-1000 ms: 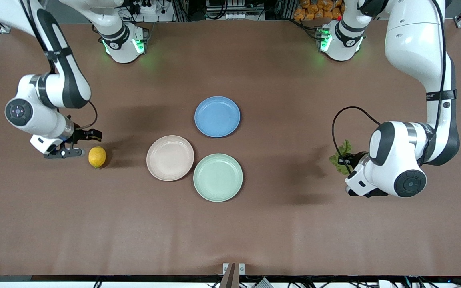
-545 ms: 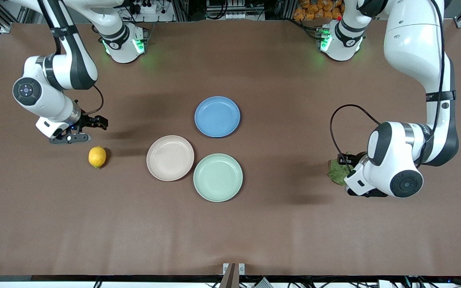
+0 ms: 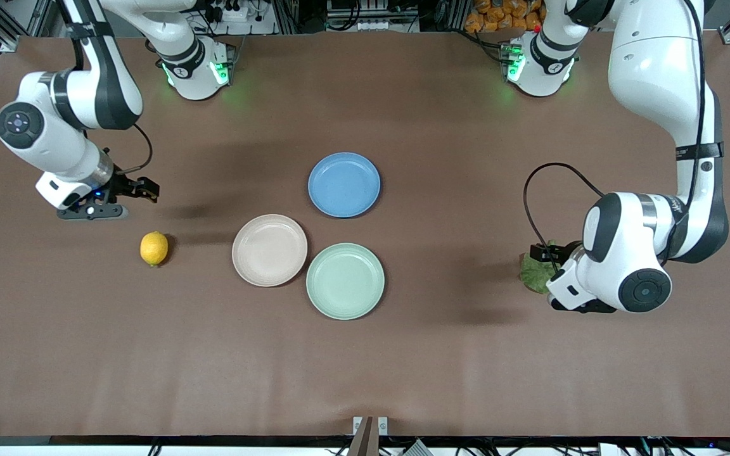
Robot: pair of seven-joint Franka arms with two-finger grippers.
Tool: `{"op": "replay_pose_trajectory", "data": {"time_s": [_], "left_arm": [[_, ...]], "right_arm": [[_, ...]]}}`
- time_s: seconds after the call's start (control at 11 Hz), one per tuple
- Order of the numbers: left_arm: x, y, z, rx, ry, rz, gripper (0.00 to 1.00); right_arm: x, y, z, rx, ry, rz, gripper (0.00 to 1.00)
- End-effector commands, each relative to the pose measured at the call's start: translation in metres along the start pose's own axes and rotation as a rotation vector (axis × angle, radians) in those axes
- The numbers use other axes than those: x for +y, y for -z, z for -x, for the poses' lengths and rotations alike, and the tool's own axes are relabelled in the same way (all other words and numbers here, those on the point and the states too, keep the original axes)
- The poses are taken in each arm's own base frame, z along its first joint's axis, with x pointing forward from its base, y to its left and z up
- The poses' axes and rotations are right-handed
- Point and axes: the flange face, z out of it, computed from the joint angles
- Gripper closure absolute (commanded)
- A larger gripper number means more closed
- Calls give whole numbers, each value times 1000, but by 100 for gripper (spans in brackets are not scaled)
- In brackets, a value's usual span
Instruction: Pick lemon and lettuce from plates
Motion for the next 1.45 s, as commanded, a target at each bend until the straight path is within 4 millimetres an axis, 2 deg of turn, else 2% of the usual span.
{"op": "replay_pose_trajectory", "data": {"time_s": [0.0,0.27,0.73,0.82,0.91,1.0,1.27,1.36], "left_arm": [[1,20,11,27,-29,-28,0],[-8,64,29,113,-28,0,0],[-23,138,75,253,-18,25,0],[-28,157,90,286,-15,30,0],[-46,177,107,322,5,46,0],[-56,192,125,341,3,53,0],[-75,225,176,351,-17,67,0],[-85,232,187,359,-4,74,0]], "right_arm": [[7,38,-7,25,-11,20,0],[12,87,-26,36,-34,22,0],[25,169,-46,62,-54,27,0],[27,186,-50,54,-56,27,0],[28,198,-48,38,-61,27,0],[26,213,-50,56,-61,25,0],[25,247,-49,95,-58,26,0],[24,261,-47,92,-58,26,0]]}}
